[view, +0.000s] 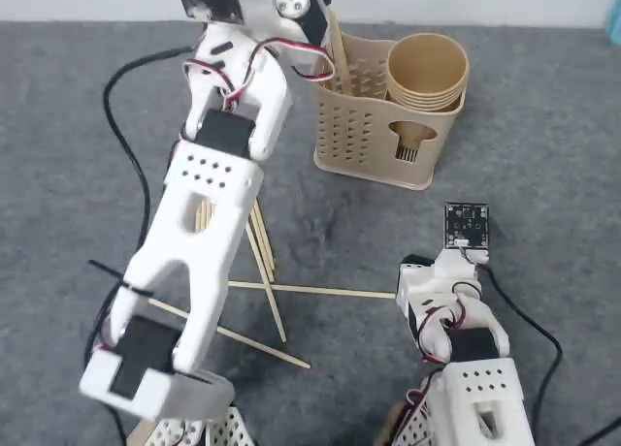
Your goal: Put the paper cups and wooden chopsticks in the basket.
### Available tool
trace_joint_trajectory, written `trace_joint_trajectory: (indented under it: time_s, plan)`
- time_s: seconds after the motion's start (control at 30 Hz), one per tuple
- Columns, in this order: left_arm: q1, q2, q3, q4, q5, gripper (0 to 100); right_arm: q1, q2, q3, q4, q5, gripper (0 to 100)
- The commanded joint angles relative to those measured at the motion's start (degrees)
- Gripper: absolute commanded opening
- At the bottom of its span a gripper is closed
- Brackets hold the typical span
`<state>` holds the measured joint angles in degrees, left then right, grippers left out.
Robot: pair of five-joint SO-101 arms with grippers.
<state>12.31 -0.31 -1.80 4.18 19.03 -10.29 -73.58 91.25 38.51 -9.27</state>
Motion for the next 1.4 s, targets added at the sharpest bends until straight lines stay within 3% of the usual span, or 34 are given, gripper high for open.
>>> trace_joint_trajectory:
  time_s: [0.0, 0.37, 0.53, 0.6, 0.73, 0.97, 1.17, 1.37]
  plan:
    - [-1.8, 0.9, -2.2, -1.9, 1.6, 1, 0.5, -1.2, -0.7, -1.4, 1.1, 0.9]
    - [1.7, -7.7, 19.7, -2.5, 1.2, 1, 0.7, -1.2, -0.7, -1.4, 1.1, 0.9]
    - [2.1, -9.8, 30.5, -14.7, 1.1, 1, 0.6, -1.2, -0.8, -1.4, 1.1, 0.9]
    - [2.1, -9.8, 31.9, -15.2, 1.1, 1, 0.6, -1.2, -0.8, -1.4, 1.2, 0.9]
    - [2.3, -9.8, 32.0, -11.3, 1.1, 3, 0.7, -1.2, -0.8, -1.4, 1.2, 0.9]
    - [2.5, -10.4, 31.7, -4.9, 1.2, 23, 0.7, -1.1, -0.8, -1.3, 1.2, 0.9]
    - [-0.9, -17.6, 30.5, -0.1, 1.2, 15, 0.7, -1.1, -0.8, -1.3, 1.2, 0.9]
    - [-6.7, -33.5, 30.4, 19.0, 1.2, 7, 0.7, -1.1, -0.7, -1.3, 1.2, 0.9]
